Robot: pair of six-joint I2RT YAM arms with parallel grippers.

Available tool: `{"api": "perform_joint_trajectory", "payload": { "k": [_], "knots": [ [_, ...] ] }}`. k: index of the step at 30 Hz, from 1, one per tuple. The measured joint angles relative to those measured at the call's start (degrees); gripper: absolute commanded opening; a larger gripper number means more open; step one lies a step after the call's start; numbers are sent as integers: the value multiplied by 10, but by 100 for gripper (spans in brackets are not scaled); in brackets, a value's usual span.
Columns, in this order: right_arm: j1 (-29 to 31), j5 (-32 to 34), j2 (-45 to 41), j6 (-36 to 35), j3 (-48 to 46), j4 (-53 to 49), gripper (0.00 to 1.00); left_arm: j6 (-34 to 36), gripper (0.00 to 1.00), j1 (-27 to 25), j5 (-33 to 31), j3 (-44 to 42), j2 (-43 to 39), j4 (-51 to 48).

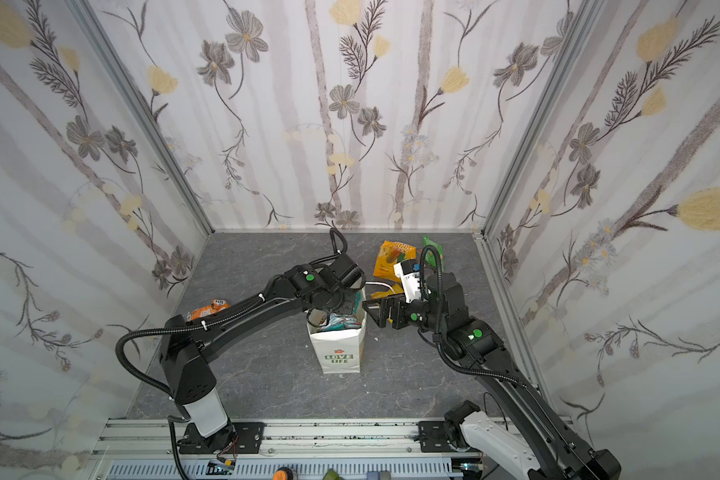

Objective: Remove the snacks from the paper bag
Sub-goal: 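Lift the FOX'S bag with left gripper while right gripper grasps the bag rim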

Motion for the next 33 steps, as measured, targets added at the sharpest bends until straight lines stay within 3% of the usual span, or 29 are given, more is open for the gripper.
{"api": "perform_joint_trajectory", "payload": {
  "k": [21,33],
  "knots": [
    [0,43,-72,42,26,44,99,32,0,-3,-34,106,-88,-39],
    [0,51,17,66,-35,76,99,43,0,-7,-42,141,-45,-62]
  ]
}}
